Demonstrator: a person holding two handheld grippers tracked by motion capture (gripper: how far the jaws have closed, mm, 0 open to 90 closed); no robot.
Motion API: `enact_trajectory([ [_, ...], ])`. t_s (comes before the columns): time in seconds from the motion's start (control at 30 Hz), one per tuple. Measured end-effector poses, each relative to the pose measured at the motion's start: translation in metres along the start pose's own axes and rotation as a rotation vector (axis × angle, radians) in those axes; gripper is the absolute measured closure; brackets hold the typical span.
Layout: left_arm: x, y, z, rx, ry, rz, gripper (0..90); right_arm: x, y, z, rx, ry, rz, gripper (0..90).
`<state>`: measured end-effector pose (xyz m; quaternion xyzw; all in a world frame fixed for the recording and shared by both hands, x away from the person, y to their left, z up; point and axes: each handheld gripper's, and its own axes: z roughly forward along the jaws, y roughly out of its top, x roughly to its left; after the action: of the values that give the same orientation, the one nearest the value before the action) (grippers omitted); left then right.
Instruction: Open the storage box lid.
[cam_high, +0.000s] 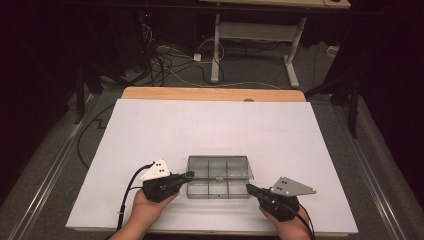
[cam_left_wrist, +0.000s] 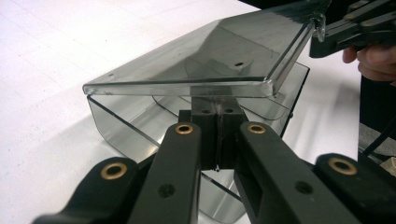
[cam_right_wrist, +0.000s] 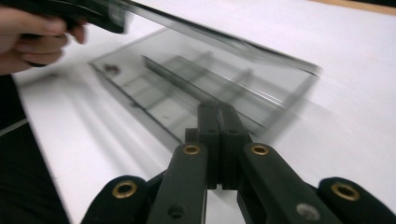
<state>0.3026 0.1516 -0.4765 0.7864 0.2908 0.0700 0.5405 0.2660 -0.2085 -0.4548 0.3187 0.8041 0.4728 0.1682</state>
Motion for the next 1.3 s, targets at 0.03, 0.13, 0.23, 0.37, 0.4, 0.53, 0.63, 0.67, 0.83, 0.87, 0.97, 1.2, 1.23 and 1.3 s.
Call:
enact_trajectory([
  [0.03,0.001,0.002,0.001,-0.004,0.002,0.002,87.2,-0.005,-0.002,-0.001,0.003,-0.014,0.011,90.0],
  [0.13,0.001,0.004,0.002,-0.008,0.005,0.006,87.1,-0.013,-0.006,-0.001,0.017,-0.046,0.023,90.0],
  [0.23,0.003,0.006,0.003,-0.012,0.009,0.008,87.2,-0.021,-0.014,0.006,0.058,-0.038,0.053,90.0],
  [0.37,0.004,0.006,0.006,-0.016,0.013,0.004,87.2,-0.019,-0.015,0.01,0.074,-0.028,0.046,90.0],
  [0.4,0.004,0.007,0.006,-0.016,0.016,0.007,87.2,-0.019,-0.015,0.01,0.074,-0.028,0.046,90.0],
  [0.53,0.005,0.009,0.005,-0.019,0.023,0.013,87.2,-0.019,-0.016,0.01,0.071,-0.02,0.05,90.0],
  [0.63,0.007,0.01,0.005,-0.026,0.027,0.008,87.2,-0.018,-0.015,0.01,0.074,-0.014,0.045,90.0],
  [0.67,0.007,0.01,0.005,-0.026,0.027,0.008,87.2,-0.018,-0.015,0.01,0.074,-0.014,0.045,90.0],
  [0.83,0.011,0.012,0.005,-0.031,0.035,0.005,87.2,-0.015,-0.011,0.009,0.078,-0.04,0.0,90.0],
  [0.87,0.012,0.012,0.005,-0.03,0.038,0.008,87.2,-0.017,-0.011,0.007,0.065,-0.039,0.014,90.0],
  [0.97,0.013,0.015,0.007,-0.031,0.041,0.01,87.2,-0.024,-0.011,0.006,0.054,-0.048,0.034,90.0],
  [1.2,0.017,0.02,0.012,-0.031,0.047,0.013,87.2,-0.037,-0.009,0.013,0.031,-0.068,0.06,90.0],
  [1.23,0.017,0.021,0.013,-0.03,0.048,0.013,87.2,-0.037,-0.009,0.013,0.031,-0.068,0.06,90.0],
  [1.3,0.018,0.021,0.014,-0.029,0.049,0.012,87.2,-0.041,-0.008,0.016,0.029,-0.075,0.059,90.0],
])
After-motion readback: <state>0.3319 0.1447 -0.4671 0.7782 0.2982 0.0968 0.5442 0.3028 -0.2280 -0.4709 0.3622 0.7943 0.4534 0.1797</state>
